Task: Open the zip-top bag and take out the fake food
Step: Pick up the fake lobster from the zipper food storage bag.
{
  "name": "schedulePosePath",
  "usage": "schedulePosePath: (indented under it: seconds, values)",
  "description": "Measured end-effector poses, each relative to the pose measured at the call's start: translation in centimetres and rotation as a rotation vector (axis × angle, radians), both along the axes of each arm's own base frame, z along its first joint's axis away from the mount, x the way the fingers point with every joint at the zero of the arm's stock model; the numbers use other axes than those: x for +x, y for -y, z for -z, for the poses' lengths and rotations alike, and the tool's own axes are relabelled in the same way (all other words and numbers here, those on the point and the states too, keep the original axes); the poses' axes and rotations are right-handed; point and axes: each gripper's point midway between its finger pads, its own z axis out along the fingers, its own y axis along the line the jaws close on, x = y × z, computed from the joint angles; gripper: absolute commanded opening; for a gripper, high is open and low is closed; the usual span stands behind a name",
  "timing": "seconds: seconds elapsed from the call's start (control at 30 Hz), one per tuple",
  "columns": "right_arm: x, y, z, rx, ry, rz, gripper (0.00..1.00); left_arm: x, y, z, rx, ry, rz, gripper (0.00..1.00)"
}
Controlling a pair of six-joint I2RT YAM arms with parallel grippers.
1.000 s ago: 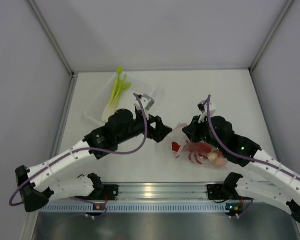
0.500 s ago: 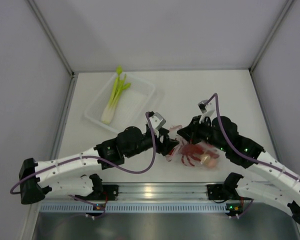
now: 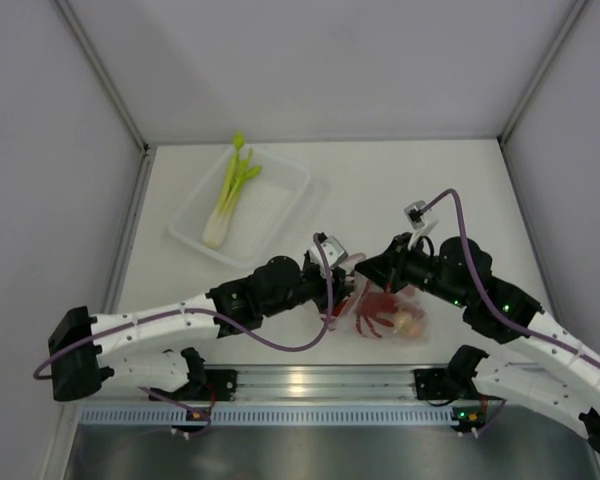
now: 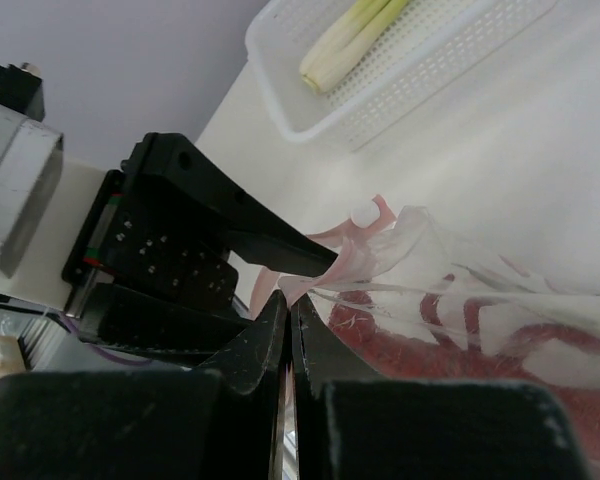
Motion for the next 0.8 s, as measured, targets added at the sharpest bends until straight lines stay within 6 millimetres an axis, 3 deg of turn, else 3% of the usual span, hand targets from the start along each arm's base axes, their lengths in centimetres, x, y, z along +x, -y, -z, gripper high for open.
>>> schedulePosePath:
  seconds: [0.23,0.53,0.8]
  values:
    - [-0.7,-0.5,-0.2,0.040,-0.011,-0.039,0.00,-0.1,0.7,2.4,0.082,0.023,0.052,0.46]
    - [-1.3,0.5,-1.2,0.063,0.019,-0.028,0.00,-1.7,1.2,4.1,0.121,0.024,0.162,0.56]
    - [-1.0,1.0,-0.1,0.015,0.018,-0.008,0.00,-2.3,1.7,8.2,0.233,-0.015,0.202,0.67]
